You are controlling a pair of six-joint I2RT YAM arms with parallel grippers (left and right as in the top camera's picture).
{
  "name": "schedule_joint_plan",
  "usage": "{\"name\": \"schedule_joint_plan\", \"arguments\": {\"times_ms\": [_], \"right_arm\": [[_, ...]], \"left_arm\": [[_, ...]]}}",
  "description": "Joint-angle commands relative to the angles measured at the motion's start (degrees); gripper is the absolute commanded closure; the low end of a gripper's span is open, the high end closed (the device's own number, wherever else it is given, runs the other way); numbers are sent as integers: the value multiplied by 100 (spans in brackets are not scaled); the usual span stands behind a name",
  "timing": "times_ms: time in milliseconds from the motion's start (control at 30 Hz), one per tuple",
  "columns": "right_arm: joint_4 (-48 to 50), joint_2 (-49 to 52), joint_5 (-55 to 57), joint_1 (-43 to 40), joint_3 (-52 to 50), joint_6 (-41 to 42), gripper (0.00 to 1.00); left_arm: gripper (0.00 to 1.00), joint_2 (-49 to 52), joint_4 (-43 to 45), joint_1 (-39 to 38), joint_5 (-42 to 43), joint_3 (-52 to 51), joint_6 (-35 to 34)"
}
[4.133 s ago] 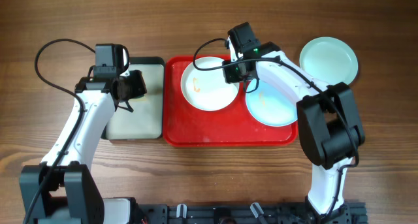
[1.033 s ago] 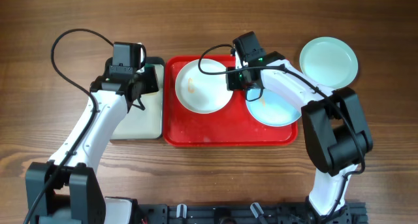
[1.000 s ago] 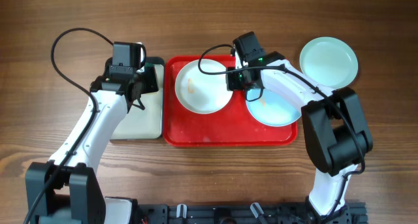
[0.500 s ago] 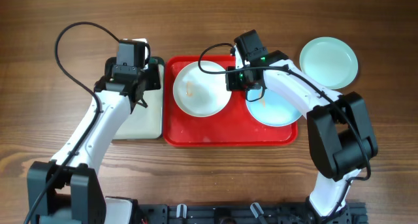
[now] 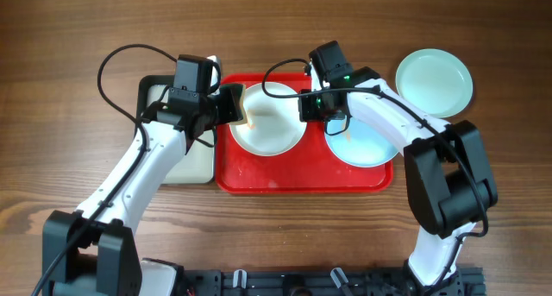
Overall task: Clean dirty plates on tray and stack at the side
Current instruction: 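Scrub the white plate with the left gripper's sponge while the right gripper holds it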
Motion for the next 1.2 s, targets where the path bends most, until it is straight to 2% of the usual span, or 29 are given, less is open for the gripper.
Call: {"name": "schedule_joint_plan", "arguments": {"times_ms": [0,67,133,200,433,700,1167], "right_arm": [[37,122,74,81,-15,59,96],[55,122,74,96,-15,55,96],[70,122,74,105,-15,46,96],[85,122,74,109,-15,35,96],[122,122,74,109,-15,4,96],[157,146,28,109,-15,2,96],[240,348,-179,109,-13,-9,96]], "left_arm": [[96,125,-468,-22,28,474,-282],[96,470,-1110,-52,26,1073,-275],[96,678,-1217,-94,22,1252,-258],[96,896,-1202,-188,-365,1255,-256],[96,1491,-1102,-542,-907,1255,-66],[96,1982,-824,-577,-896,1244,-72],[96,2133,-774,-577,-918,1067,-87]]}}
